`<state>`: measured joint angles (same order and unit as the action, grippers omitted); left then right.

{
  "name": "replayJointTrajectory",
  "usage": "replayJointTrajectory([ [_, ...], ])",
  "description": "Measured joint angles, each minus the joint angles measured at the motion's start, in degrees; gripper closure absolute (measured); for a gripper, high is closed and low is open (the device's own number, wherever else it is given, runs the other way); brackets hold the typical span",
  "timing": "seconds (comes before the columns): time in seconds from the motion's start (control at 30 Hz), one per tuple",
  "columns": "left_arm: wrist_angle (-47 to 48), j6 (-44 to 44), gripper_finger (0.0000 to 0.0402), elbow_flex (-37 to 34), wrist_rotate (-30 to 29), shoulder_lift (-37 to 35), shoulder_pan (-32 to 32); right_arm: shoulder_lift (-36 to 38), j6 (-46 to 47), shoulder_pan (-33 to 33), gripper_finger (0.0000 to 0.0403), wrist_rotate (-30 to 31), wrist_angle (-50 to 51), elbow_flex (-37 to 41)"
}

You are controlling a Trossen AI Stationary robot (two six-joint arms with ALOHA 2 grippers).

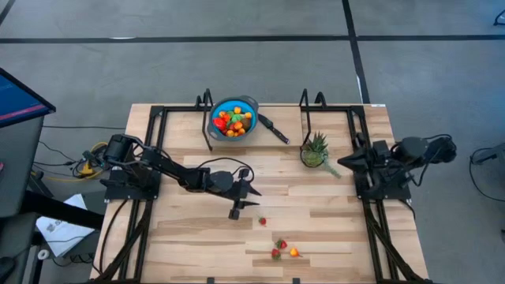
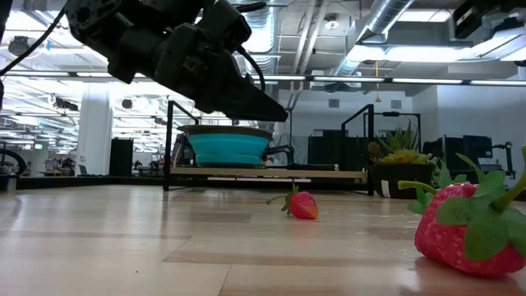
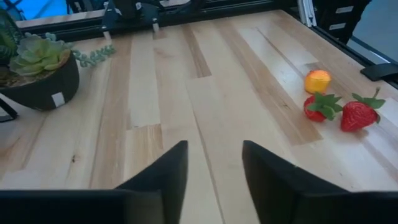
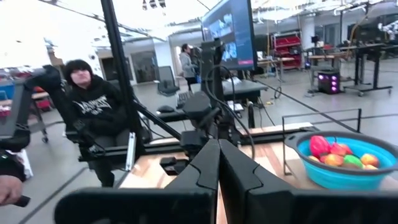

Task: Pick & Place Fruit
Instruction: Put the strawberry into the basket

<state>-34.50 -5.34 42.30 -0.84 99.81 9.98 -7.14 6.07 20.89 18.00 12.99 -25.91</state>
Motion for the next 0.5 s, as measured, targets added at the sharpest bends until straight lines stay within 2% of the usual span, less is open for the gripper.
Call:
replayJointTrajectory([
  [0.1, 0.4, 1.1, 0.0224, 0.0, 2.4, 0.0, 0.0, 1.4, 0.0, 0.7, 0.0403, 0.0, 0.0, 0.0],
  [0.2, 2.8, 1.2, 0.0206, 0.0, 4.4, 0.0, 0.4, 2.3, -0.5, 0.8, 0.0403, 0.0, 0.0, 0.0],
  [0.5, 3.6, 1.3, 0.0221, 0.0, 5.3, 0.0, 1.5, 2.4, -1.5, 0.7, 0.0403, 0.0, -1.9, -0.1],
])
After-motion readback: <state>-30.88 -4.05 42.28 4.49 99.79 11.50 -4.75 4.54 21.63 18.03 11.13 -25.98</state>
